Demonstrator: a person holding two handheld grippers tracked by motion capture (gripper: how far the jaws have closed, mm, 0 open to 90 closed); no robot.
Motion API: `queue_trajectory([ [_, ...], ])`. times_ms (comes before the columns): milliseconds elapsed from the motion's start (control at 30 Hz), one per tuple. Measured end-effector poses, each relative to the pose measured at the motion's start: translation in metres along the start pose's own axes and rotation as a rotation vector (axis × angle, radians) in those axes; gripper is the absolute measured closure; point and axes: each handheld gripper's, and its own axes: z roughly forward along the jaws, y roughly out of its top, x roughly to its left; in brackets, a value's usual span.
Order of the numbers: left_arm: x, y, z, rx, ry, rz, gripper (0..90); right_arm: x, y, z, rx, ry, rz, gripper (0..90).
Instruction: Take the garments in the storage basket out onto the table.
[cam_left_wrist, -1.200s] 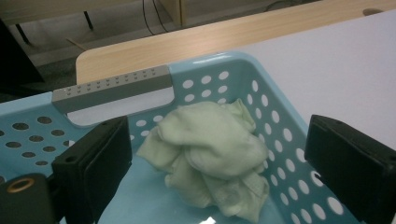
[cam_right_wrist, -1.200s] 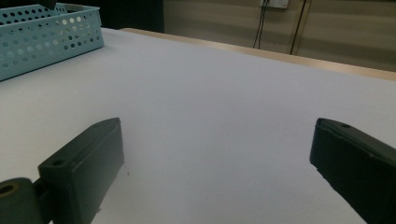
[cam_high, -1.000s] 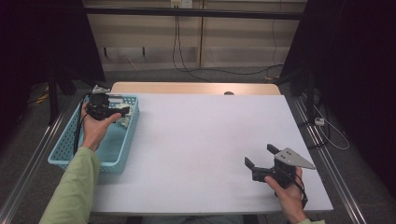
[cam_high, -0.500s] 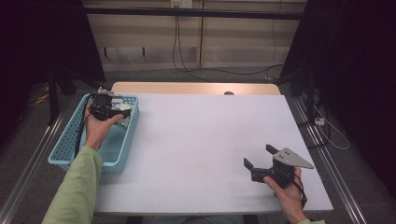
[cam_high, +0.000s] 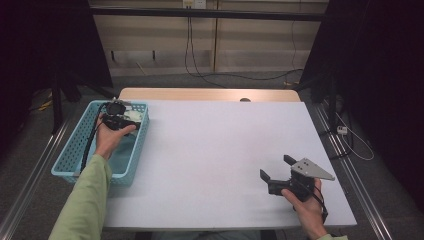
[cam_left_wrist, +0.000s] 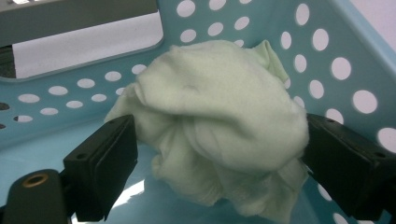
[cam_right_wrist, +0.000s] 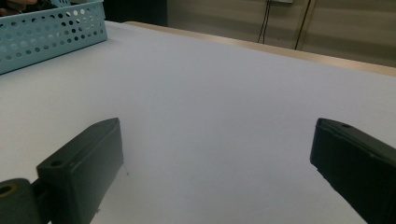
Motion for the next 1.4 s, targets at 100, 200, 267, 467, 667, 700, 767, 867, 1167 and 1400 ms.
queue_trajectory([
  [100,0.001,-0.001,0.002,0.011,0.004,-0.014,12.9,0.0,0.0,0.0,0.0,0.002,-0.001,2.1],
  [200,0.0,-0.002,0.004,0.039,0.01,-0.01,16.0,0.0,0.0,0.0,0.002,0.001,-0.002,2.1],
  [267,0.0,-0.002,0.004,0.043,0.005,-0.017,17.5,0.001,0.0,0.0,0.002,0.002,-0.002,2.1],
  [467,-0.002,-0.003,0.006,0.086,0.0,0.007,31.6,0.001,0.0,0.0,0.003,0.003,-0.004,2.2],
  [667,-0.002,-0.003,0.003,0.094,-0.01,0.009,52.0,0.001,0.0,0.0,0.001,0.004,-0.007,2.3],
  [700,-0.003,-0.003,0.002,0.091,-0.007,0.013,54.9,0.001,0.0,0.0,0.002,0.004,-0.006,2.3],
  [767,-0.003,-0.002,0.002,0.091,-0.011,0.009,58.0,0.001,0.0,0.0,0.003,0.003,-0.007,2.3],
  [867,-0.002,-0.003,0.0,0.081,-0.011,0.004,61.1,0.001,0.0,0.0,0.003,0.004,-0.008,2.3],
  [1167,-0.003,-0.002,-0.004,0.057,-0.017,-0.009,62.5,0.001,0.0,0.0,0.002,0.004,-0.004,2.3],
  [1400,-0.001,-0.002,-0.014,0.033,-0.022,-0.024,62.5,0.001,0.0,0.0,0.003,0.002,-0.004,2.3],
])
